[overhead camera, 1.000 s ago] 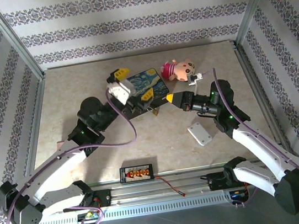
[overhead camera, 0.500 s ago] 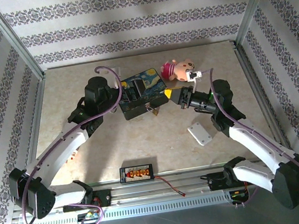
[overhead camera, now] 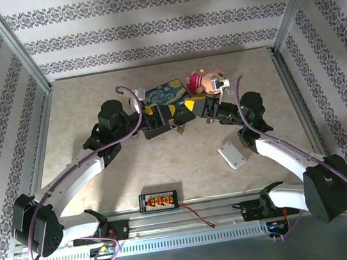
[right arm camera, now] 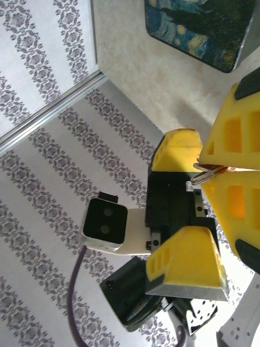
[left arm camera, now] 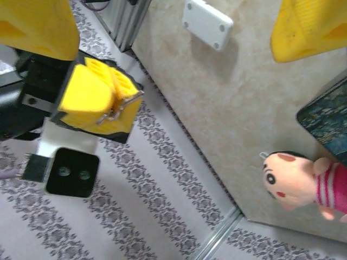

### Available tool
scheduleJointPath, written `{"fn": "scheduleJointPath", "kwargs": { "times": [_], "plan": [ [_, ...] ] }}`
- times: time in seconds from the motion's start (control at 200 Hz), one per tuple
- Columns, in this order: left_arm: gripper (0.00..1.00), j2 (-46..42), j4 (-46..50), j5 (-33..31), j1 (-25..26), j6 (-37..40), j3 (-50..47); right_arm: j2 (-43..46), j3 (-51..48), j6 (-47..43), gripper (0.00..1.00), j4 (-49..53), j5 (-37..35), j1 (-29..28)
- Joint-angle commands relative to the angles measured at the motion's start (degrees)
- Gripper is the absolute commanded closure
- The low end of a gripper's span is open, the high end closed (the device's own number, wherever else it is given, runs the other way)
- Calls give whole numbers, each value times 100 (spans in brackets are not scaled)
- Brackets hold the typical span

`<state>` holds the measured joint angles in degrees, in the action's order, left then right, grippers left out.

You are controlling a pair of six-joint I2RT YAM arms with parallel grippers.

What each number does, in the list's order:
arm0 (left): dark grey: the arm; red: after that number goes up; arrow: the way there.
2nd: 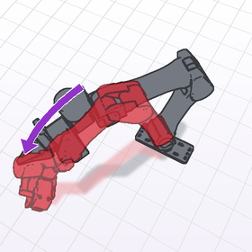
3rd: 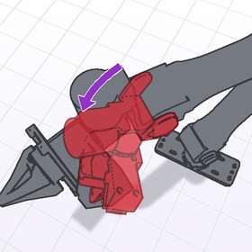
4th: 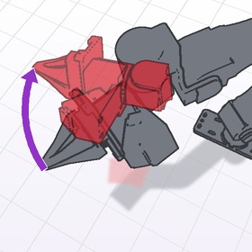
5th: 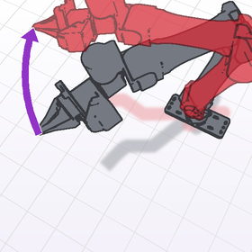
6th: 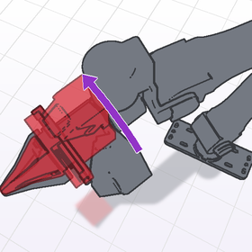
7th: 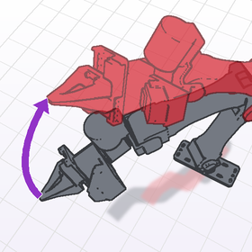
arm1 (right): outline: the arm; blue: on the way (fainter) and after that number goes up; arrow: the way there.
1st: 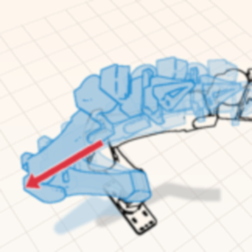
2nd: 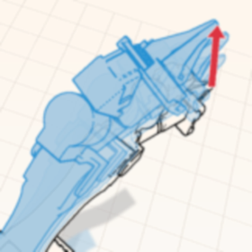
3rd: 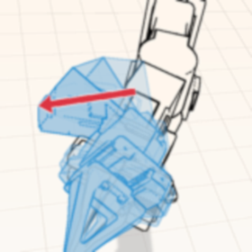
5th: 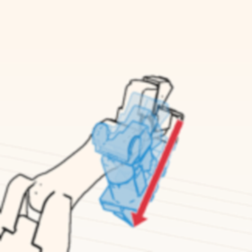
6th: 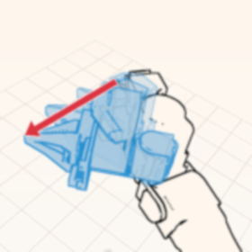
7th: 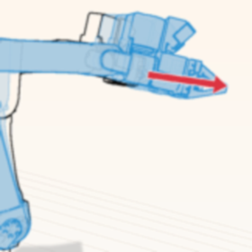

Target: Unlock a padlock with a key

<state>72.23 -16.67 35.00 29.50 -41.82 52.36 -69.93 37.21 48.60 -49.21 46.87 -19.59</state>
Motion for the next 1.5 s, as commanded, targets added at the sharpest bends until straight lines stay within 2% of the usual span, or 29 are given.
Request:
{"fn": "scheduleJointPath", "kwargs": {
  "times": [0.0, 0.1, 0.295, 0.485, 0.68, 1.494],
  "plan": [
    [19, 35, -1337, 396, -91, -557, -183, -170, -30, 575, 100, -1249, 140, 46],
    [34, 280, -2394, 568, -93, -1054, -335, -387, -45, 959, 100, -1800, 151, 39],
    [48, 844, -3544, 1005, -87, -1711, -218, -758, -47, 1732, 100, -2742, 173, 38],
    [59, 942, -3701, 980, -92, -1755, -217, -930, -74, 1922, 100, -2995, 130, 26],
    [76, 1009, -3811, 958, -93, -1759, -177, -1023, -39, 1950, 100, -3015, 149, -9],
    [84, 1188, -4078, 1105, -93, -1820, -24, -1249, 102, 2013, 100, -3024, 195, -176]
  ]
}}
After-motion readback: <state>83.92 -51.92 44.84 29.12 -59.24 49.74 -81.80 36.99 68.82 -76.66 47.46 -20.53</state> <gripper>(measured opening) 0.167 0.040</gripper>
